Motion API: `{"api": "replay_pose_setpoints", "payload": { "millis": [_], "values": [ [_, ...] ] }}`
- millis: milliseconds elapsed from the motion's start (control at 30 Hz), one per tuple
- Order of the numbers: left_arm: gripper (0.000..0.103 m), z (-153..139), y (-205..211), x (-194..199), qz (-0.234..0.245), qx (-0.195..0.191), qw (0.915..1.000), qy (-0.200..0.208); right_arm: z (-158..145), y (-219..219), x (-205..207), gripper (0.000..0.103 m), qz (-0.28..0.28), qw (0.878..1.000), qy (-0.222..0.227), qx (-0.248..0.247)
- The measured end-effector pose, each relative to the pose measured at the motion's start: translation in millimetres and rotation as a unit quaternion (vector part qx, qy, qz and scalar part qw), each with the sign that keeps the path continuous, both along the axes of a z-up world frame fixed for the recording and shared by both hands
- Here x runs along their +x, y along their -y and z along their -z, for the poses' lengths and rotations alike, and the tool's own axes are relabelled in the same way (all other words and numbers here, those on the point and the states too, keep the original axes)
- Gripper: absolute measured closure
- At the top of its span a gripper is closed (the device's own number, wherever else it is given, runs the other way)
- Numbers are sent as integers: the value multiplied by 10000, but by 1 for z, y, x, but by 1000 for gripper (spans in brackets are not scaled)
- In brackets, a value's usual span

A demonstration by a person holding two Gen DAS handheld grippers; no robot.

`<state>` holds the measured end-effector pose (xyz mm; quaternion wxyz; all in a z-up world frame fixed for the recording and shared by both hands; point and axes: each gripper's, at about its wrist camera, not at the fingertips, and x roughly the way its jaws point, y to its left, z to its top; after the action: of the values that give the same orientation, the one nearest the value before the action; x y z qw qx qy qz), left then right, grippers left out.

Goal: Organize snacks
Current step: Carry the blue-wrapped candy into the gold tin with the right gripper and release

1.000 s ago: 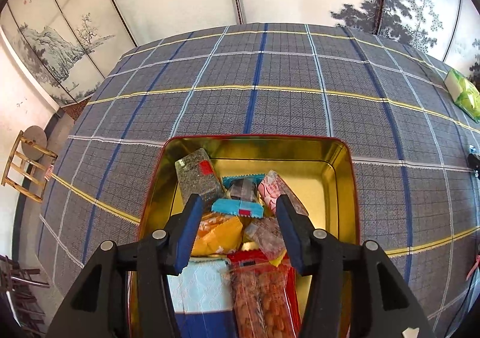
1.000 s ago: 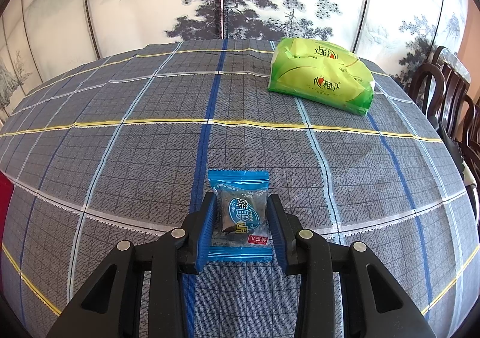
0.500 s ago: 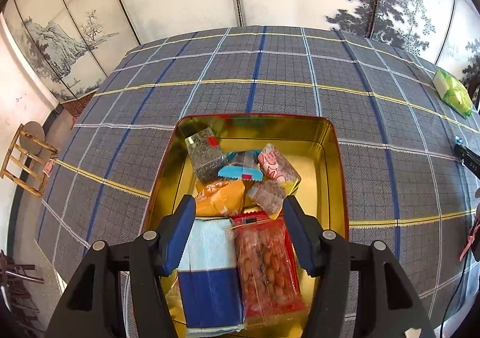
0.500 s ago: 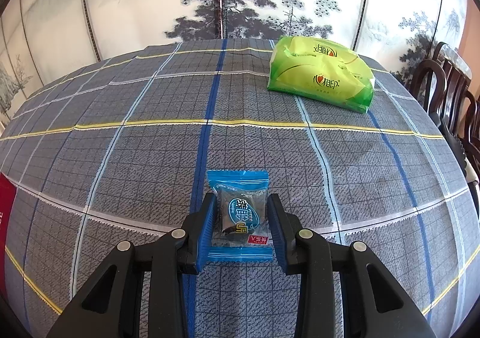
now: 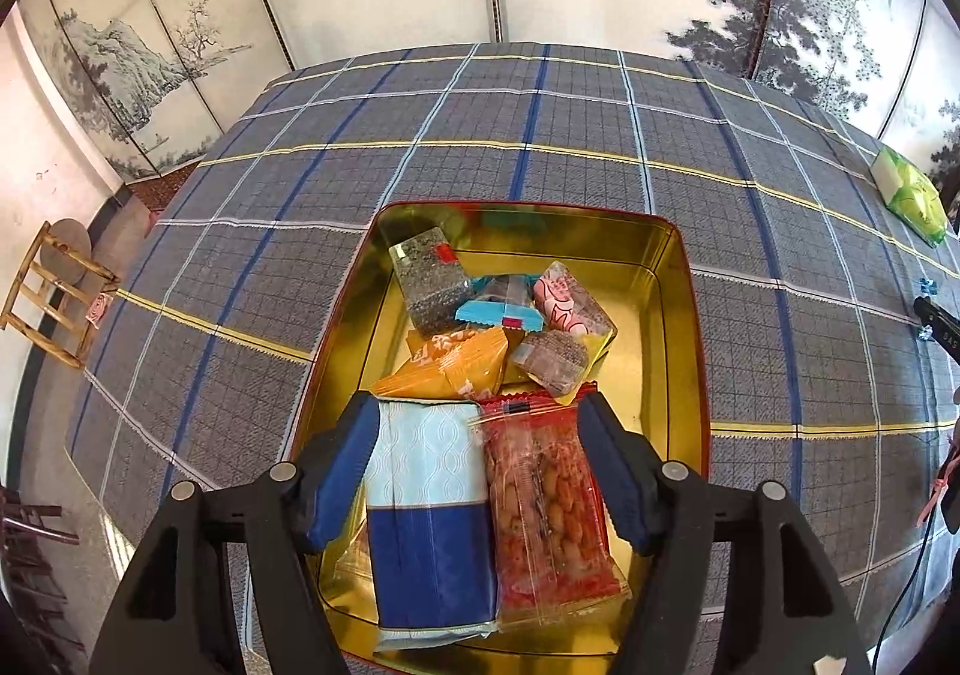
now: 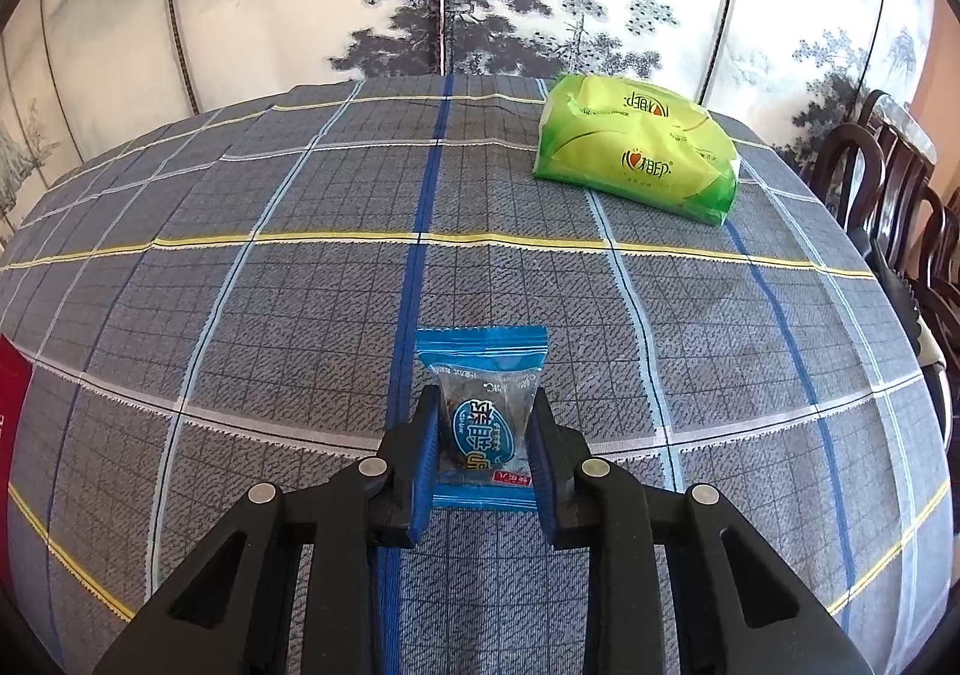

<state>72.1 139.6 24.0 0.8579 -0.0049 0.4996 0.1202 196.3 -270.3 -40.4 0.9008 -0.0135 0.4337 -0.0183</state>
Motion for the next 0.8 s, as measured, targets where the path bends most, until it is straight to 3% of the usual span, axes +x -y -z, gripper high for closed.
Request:
{"api": "replay_pose_setpoints", "payload": {
  "millis": [467, 800],
  "values": [
    [32, -6, -17, -19, -216, -88, 9997, 97, -36, -41, -21, 75, -435, 9980, 182, 418],
    [32, -5, -38, -33, -486, -135, 9987, 102, -55, -135, -39, 75, -1381, 9865, 170, 862]
  ]
}}
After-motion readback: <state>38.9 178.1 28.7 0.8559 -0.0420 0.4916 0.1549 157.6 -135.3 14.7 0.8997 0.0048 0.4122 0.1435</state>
